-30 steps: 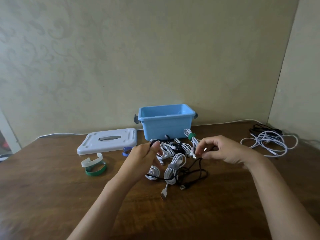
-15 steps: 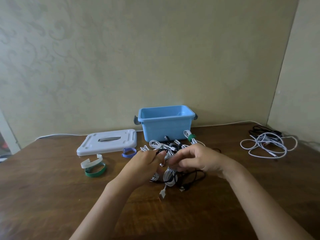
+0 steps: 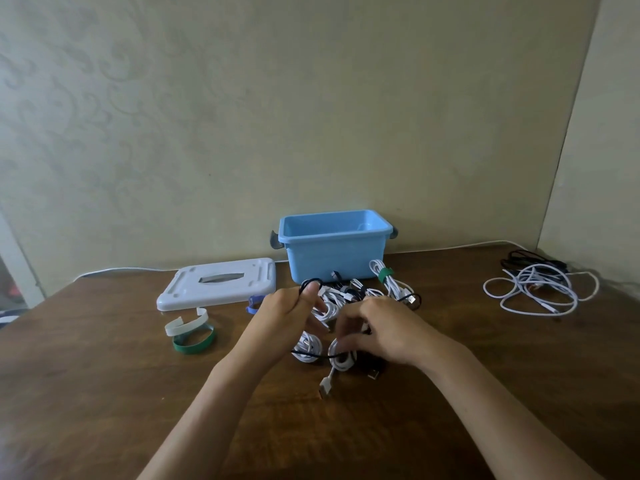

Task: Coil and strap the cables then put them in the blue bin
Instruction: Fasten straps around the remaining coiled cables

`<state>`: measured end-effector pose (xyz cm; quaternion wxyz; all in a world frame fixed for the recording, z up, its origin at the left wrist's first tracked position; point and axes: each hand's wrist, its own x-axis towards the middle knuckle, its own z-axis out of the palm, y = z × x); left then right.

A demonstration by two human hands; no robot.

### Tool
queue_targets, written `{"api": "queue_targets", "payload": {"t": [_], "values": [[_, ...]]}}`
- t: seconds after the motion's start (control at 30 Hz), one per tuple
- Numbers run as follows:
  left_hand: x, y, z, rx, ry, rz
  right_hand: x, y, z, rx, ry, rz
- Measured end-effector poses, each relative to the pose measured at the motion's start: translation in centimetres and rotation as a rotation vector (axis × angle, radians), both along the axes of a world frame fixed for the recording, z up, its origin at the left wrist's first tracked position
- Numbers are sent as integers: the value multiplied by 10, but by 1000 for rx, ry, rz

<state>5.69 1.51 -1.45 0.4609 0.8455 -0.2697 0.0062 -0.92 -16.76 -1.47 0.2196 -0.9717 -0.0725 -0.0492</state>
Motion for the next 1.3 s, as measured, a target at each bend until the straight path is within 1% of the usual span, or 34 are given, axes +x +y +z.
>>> {"api": "queue_targets", "payload": {"t": [0.1, 0.17, 0.3, 0.37, 0.43, 0.5, 0.57, 0.63, 0.67, 0.73, 0.83, 0.87, 0.97, 1.03, 1.1, 1.2, 1.3], "values": [[-3, -1, 4, -48, 39, 9, -1, -2, 1, 7, 85, 13], [-4, -2, 5, -68, 64, 9, -2, -2, 3, -8, 82, 10], [-3, -3, 4, -61, 87, 2, 0, -3, 0, -60, -4, -26], [-2, -3, 3, -41, 84, -9, 2, -3, -3, -86, -79, -54], [-4, -4, 1, -36, 96, -25, 3, -3, -5, -50, -170, -91], [-6, -7, -1, 19, 52, -32, 3, -1, -5, 6, -220, -101], [-5, -8, -4, 137, -16, -71, 2, 1, -5, 52, -232, -89], [-6, -9, -5, 212, -19, -129, 0, 1, -3, 122, -247, -78], [-6, -9, -4, 216, -16, -139, -1, -1, -1, 152, -241, -79], [-5, -5, 1, 168, -15, -102, -2, -8, 4, 174, -218, -81], [-1, 2, 8, -64, 63, -21, -4, -25, 10, 117, -220, -137], [1, 4, 10, -103, 62, -2, -4, -29, 10, 115, -248, -177], [-1, 1, 8, -53, -32, 28, -3, -29, 6, 121, -312, -277], [0, 0, 6, -41, -99, 47, 0, -20, 2, 137, -344, -271], [2, 2, 6, -76, -124, 45, 2, -12, 0, 204, -390, -247], [1, 2, 6, -131, -54, 22, 2, -2, -1, 312, -473, -197], [-4, -5, 2, -199, 57, -18, 1, 6, -2, 313, -524, -135]]}}
